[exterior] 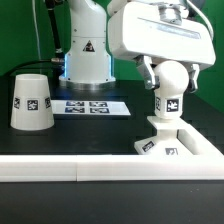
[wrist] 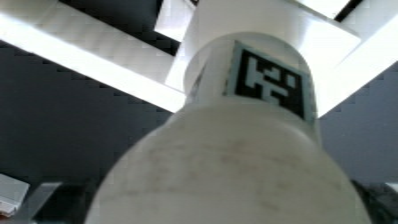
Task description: Assemble lamp
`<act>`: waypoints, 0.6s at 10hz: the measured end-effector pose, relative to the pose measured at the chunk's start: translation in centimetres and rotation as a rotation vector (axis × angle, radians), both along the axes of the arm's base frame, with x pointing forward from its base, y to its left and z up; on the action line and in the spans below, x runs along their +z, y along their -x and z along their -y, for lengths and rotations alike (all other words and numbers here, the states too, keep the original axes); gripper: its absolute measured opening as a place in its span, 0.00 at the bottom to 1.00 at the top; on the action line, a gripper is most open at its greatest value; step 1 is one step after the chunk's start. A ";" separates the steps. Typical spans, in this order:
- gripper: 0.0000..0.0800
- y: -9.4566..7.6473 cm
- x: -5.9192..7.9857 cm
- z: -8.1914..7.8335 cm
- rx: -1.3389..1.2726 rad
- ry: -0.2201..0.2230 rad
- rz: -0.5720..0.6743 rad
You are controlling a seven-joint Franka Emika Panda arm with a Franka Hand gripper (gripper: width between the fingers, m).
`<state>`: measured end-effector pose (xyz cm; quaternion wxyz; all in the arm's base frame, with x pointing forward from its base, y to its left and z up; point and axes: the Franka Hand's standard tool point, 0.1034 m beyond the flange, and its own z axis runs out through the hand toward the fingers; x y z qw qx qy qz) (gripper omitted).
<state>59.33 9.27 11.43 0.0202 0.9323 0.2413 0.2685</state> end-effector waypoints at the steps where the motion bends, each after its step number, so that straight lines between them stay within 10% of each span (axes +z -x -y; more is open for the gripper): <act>1: 0.87 0.1 0.0 0.0 -0.004 -0.002 -0.011; 6: 0.87 0.5 2.9 0.0 0.005 0.002 -0.052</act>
Offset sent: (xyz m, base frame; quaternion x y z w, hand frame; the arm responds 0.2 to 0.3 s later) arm -0.0158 -0.0077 0.0252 -0.0097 -0.0559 -0.0012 0.9984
